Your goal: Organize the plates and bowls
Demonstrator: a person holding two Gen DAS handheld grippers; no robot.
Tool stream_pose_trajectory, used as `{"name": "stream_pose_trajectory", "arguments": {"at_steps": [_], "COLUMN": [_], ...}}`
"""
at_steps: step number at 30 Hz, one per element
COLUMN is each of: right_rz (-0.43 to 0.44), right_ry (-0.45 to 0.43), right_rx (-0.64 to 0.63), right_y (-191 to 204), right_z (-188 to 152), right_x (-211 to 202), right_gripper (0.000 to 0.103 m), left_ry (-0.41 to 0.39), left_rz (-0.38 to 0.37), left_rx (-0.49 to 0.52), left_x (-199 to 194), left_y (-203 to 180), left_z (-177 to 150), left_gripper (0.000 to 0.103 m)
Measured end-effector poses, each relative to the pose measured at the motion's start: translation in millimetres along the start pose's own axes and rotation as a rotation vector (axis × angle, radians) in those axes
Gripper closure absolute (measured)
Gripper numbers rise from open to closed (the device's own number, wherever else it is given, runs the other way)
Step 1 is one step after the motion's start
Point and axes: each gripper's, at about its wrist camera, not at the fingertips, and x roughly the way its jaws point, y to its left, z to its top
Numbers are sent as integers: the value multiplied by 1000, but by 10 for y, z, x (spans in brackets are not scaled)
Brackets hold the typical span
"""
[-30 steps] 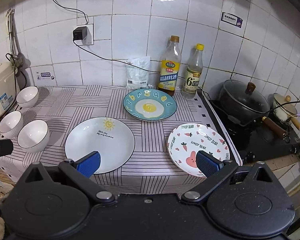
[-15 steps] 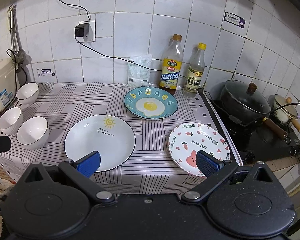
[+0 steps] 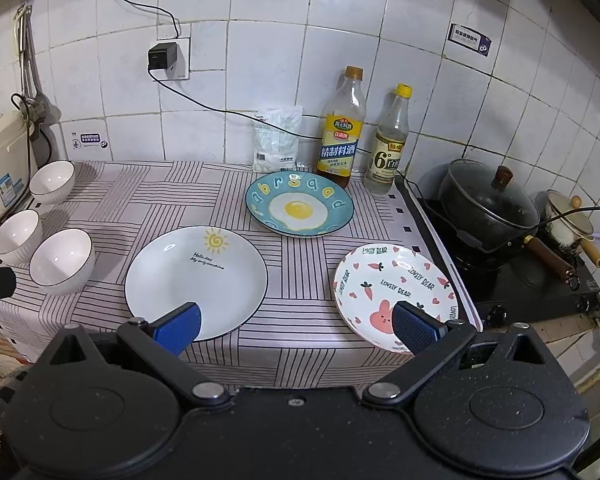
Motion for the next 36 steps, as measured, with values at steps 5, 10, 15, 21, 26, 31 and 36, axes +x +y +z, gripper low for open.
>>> {"name": "stream_pose_trajectory", "arguments": {"at_steps": [5, 10, 15, 21, 26, 31, 36], "right_rz": [-3, -8, -13, -13, -14, -8, 11], "right_ry": [1, 3, 3, 1, -3, -12, -93], "right_rx": [1, 8, 14, 16, 21, 26, 13], "right_y": [5, -10, -35, -46, -51, -65, -91], "right_z": [0, -3, -15, -22, -24, -44, -44], "right_x": [5, 12, 9, 6, -7, -27, -112], "right_gripper": [0, 0, 0, 0, 0, 0, 0], "left_ry": [-7, -9, -8, -8, -9, -18, -55], "left_rz": [-2, 0, 0, -2, -3, -16, -55], "left_rx": [2, 2, 3, 7, 8, 12, 12], "left_x": [-20, -21, -25, -44, -61, -87, -69], "left_y": [6, 13, 21, 5, -9, -22, 33], "left_z": [-2, -3, -3, -11, -18, -6, 113], "left_gripper": [0, 0, 0, 0, 0, 0, 0]}}
